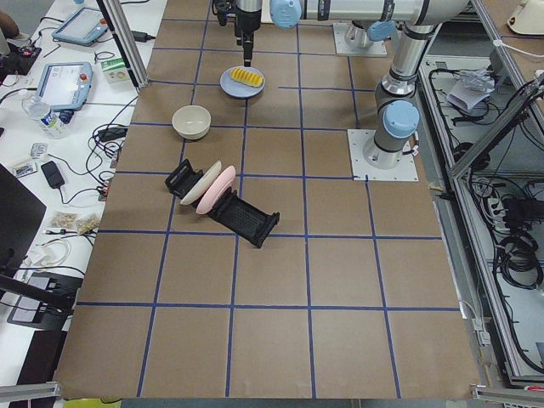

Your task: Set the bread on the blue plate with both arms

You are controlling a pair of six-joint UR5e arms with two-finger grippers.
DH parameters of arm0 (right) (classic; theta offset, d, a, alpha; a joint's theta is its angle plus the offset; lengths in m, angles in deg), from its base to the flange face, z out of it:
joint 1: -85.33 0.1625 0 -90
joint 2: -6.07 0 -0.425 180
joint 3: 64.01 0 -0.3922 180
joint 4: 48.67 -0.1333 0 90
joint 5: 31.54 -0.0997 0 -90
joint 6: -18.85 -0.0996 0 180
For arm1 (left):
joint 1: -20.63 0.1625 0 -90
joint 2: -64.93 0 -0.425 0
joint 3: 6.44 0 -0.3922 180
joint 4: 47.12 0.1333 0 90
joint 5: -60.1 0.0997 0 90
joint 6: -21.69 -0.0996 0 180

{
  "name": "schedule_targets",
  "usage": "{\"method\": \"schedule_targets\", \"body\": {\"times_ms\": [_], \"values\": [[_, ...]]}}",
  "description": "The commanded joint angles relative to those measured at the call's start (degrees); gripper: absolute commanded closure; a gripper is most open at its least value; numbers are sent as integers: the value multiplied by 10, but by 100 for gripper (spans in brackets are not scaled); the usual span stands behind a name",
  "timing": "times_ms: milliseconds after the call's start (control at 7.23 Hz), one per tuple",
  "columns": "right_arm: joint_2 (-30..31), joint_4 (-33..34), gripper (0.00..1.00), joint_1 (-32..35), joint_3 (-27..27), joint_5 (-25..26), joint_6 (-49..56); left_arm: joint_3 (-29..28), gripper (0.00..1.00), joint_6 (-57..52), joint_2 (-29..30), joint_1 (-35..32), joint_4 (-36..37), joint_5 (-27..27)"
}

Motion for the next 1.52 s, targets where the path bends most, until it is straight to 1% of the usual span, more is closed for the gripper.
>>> {"method": "schedule_targets", "body": {"times_ms": [0, 138, 277, 415, 553, 691, 1106, 1383], "values": [[51, -88, 0, -75, -3, 19, 100, 4, 0, -1, -4, 7, -6, -5], [94, -149, 0, -87, -3, 46, 104, 5, 0, 1, -5, 2, -15, -5], [133, -190, 0, -93, -2, 56, 115, 4, 0, -2, -9, 3, -47, -2], [170, -202, 0, -89, -7, 67, 112, 4, 0, -2, -9, 3, -46, -2], [174, -219, 0, -86, -14, 89, 109, -5, 0, -2, -6, 0, -44, -3], [164, -218, 0, -86, -15, 110, 116, -2, 0, -7, -10, -1, -44, -2], [137, -190, 0, -86, -9, 95, 108, 4, 0, -7, -6, -2, -43, -1], [136, -188, 0, -86, -8, 90, 109, 4, 0, -4, -8, -3, -44, -1]]}}
